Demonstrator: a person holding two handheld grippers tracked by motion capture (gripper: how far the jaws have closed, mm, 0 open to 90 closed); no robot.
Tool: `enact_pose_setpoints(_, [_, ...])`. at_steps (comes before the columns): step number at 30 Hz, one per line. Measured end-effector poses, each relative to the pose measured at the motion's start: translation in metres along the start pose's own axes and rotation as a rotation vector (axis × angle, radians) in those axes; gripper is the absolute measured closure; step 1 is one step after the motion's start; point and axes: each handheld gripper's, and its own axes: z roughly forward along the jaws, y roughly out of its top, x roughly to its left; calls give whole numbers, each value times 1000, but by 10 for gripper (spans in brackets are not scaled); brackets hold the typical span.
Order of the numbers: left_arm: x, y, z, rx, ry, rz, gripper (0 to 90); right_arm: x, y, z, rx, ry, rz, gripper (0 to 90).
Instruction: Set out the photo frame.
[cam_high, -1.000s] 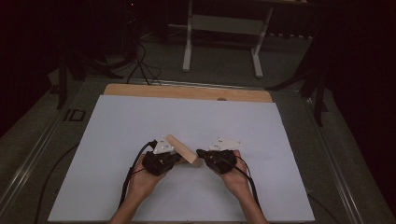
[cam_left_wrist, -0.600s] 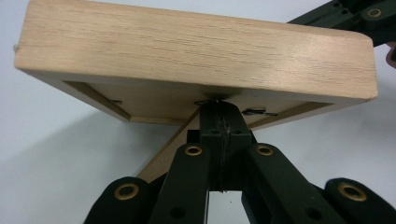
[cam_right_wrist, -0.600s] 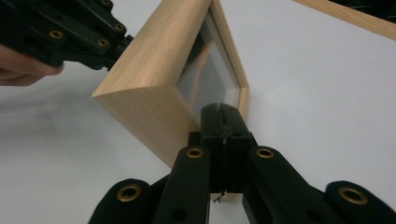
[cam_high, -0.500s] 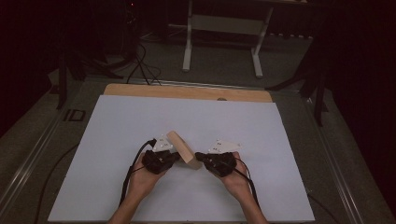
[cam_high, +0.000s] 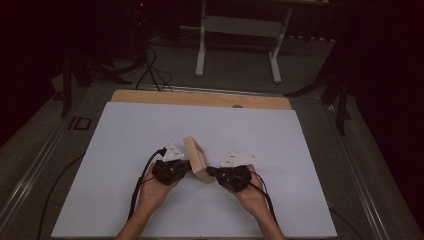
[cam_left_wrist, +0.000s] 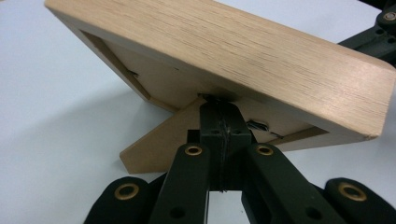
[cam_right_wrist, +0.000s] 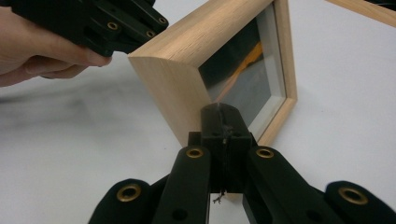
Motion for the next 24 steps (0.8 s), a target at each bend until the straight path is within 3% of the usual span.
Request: enact_pose_setpoints(24, [9,0,2,-1,-17,4,893,10,4,3,11,17,-23,881])
